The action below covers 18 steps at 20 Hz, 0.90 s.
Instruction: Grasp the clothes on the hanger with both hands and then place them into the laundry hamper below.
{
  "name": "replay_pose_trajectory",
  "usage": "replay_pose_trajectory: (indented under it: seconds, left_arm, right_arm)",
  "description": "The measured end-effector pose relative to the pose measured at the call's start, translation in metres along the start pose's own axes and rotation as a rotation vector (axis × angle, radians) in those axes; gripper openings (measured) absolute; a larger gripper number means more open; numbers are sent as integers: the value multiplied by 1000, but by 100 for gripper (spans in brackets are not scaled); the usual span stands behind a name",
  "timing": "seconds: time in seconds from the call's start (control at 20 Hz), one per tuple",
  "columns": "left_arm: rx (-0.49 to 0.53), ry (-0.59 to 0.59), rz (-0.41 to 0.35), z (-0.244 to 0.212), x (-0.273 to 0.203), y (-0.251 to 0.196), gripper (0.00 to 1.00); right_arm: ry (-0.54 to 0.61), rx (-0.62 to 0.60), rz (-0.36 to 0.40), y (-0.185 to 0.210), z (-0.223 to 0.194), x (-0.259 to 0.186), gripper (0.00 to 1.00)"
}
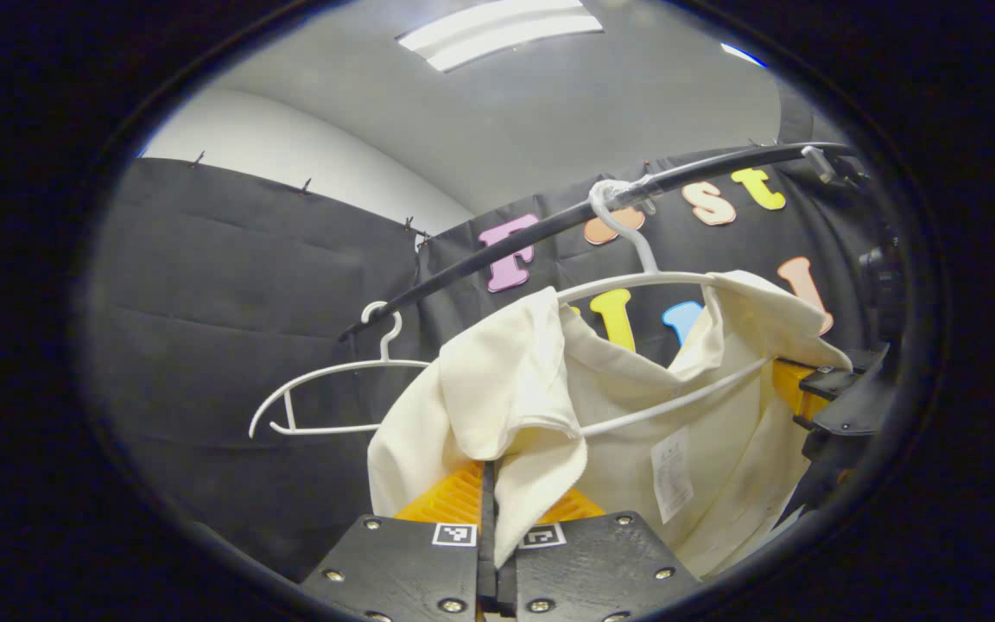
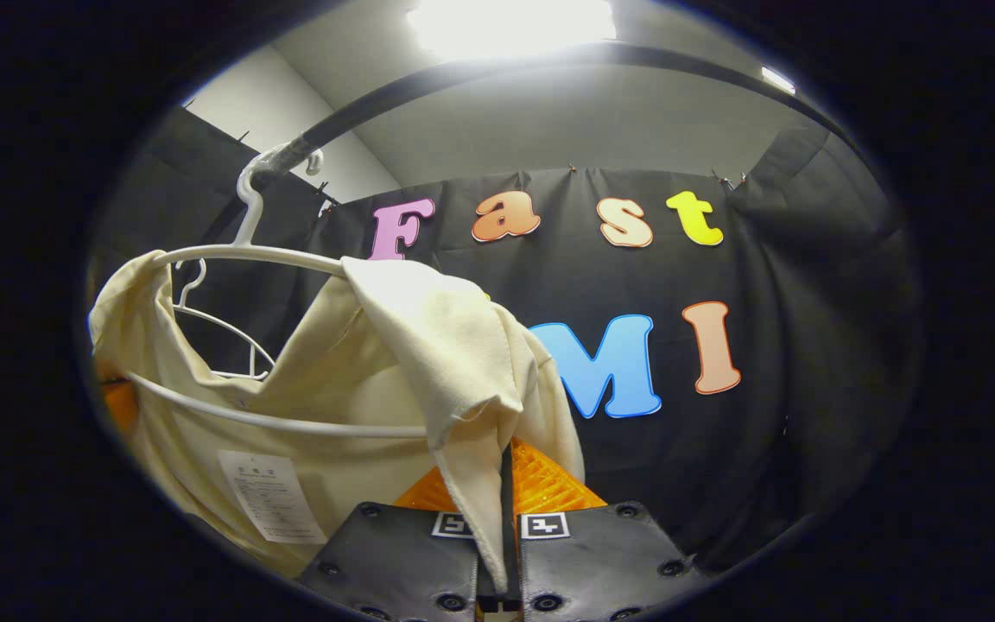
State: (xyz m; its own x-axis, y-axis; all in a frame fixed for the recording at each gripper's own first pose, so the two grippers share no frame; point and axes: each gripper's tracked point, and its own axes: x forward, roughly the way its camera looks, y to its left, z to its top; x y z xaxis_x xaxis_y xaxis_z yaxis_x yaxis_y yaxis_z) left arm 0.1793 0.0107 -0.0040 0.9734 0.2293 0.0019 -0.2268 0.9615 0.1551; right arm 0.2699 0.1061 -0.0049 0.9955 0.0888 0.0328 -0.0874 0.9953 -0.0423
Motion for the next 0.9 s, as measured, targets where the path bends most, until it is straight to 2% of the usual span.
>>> replay_pose_trajectory:
  seconds: [0.25, 0.35, 0.55, 0.75, 0.9]
  left_arm:
    - [9, 14, -35, 8, -21, 12, 2]
    - [50, -27, -40, 25, -29, 22, 2]
    - [104, -108, -11, 62, -35, 41, 2]
    - [80, -108, 28, 67, -26, 68, 2]
    - [55, -98, 44, 64, -12, 87, 2]
  right_arm:
    - [-42, -38, -59, -36, 14, 5, 5]
    - [-46, -39, -67, -42, 17, 5, 5]
    - [-67, -35, -93, -54, 30, 4, 5]
    - [-97, -23, -128, -67, 46, 9, 5]
    - [-76, 1, -128, -75, 39, 27, 5]
